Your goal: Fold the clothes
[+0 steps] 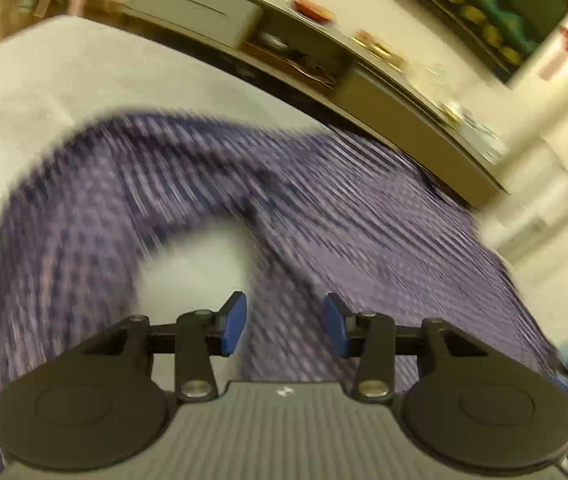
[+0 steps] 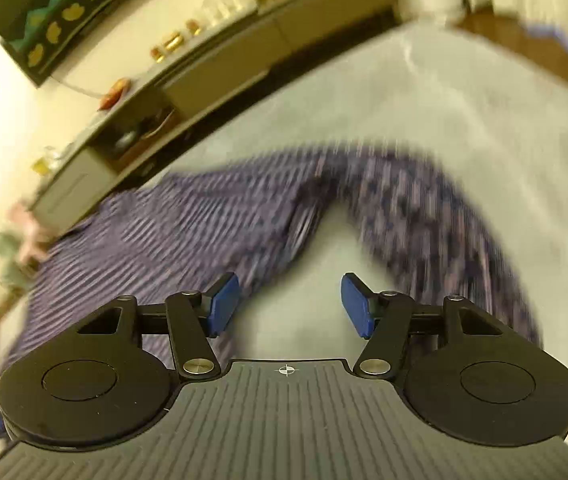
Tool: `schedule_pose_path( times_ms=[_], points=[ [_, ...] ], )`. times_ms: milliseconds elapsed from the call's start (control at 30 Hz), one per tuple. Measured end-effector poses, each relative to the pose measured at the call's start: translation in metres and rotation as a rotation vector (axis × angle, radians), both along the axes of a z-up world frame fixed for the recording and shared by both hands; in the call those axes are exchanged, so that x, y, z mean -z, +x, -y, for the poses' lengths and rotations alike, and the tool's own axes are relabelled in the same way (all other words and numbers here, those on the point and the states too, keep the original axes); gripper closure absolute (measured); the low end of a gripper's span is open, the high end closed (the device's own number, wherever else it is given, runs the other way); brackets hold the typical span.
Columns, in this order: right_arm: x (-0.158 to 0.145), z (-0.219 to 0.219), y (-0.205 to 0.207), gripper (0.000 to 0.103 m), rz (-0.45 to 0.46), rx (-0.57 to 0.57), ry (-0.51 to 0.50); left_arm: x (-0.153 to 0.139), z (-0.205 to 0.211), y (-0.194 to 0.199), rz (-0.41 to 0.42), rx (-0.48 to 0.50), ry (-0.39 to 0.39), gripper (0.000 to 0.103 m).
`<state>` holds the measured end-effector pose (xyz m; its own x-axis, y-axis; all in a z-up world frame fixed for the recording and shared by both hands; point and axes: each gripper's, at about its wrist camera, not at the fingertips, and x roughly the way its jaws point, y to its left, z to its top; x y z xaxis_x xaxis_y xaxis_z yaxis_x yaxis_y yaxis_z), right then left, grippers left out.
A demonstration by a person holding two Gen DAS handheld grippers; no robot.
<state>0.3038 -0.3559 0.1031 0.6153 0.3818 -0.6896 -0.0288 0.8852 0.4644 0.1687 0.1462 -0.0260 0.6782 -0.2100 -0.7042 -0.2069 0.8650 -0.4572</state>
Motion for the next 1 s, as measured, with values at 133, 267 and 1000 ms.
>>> schedule_pose_path(
  times_ms=[133, 267, 1000],
  points=[
    [-0.013, -0.029, -0.062, 0.047, 0.033, -0.187, -0.058, 0.010, 0.042, -0.056, -0.010, 0.057, 0.074, 0.064],
    [-0.006, -0.065, -0.124, 0.075, 0.083, -0.420, -0.245, 0.022, 0.048, -0.084, -0.034, 0.063, 0.164, 0.102],
    [0.005, -0.015, -0.222, 0.071, 0.116, -0.264, -0.630, 0.008, 0.024, -0.213, -0.041, -0.020, 0.216, 0.086]
  ],
)
